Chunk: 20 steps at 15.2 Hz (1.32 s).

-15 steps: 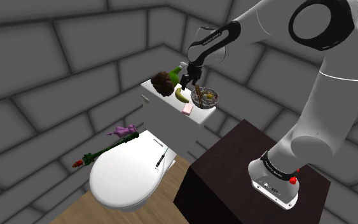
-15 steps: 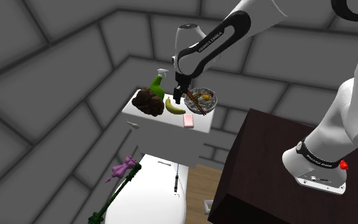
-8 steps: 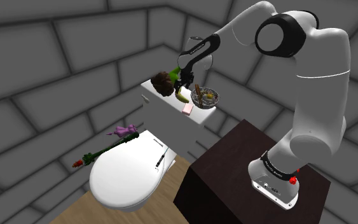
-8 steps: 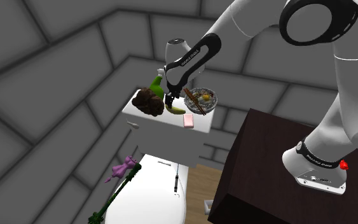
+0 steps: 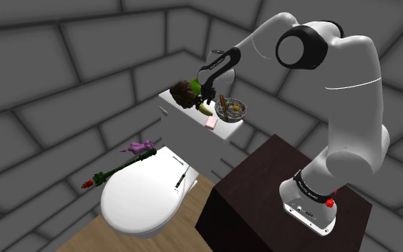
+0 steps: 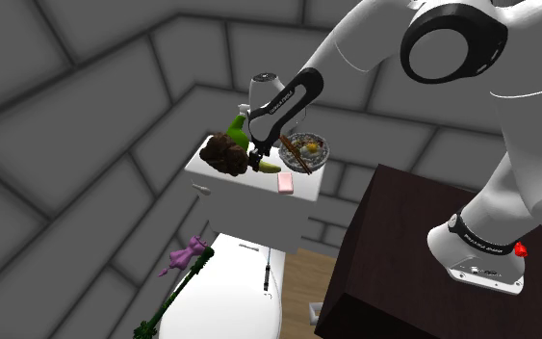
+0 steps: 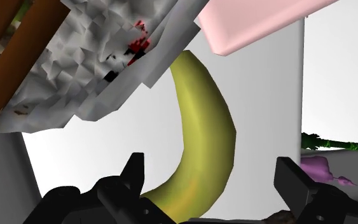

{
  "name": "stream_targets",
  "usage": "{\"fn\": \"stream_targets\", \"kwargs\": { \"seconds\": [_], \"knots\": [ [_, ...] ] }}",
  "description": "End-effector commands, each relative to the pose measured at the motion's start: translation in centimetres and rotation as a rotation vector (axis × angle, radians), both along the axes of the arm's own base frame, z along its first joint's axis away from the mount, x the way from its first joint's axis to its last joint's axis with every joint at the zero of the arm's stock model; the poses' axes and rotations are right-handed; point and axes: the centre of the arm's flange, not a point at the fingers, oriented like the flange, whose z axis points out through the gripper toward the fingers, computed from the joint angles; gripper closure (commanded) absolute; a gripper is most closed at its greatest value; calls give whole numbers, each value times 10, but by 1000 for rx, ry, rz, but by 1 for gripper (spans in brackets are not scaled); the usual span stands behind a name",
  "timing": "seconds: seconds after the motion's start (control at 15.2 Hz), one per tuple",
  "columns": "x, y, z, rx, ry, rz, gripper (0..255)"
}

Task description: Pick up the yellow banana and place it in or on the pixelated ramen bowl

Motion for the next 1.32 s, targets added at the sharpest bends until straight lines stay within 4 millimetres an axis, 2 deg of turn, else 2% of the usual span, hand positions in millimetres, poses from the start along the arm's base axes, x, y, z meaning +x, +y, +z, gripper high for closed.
{"fn": "stream_targets", "kwargs": {
  "seconds": [0.0, 0.4, 0.46, 1.06, 1.25],
  "knots": [
    [0, 0, -5, 0, -1, 0, 0],
    [0, 0, -5, 0, -1, 0, 0],
    [0, 0, -5, 0, -1, 0, 255],
    [0, 0, -5, 0, -1, 0, 255],
    [0, 0, 11, 0, -1, 0, 255]
  ]
}}
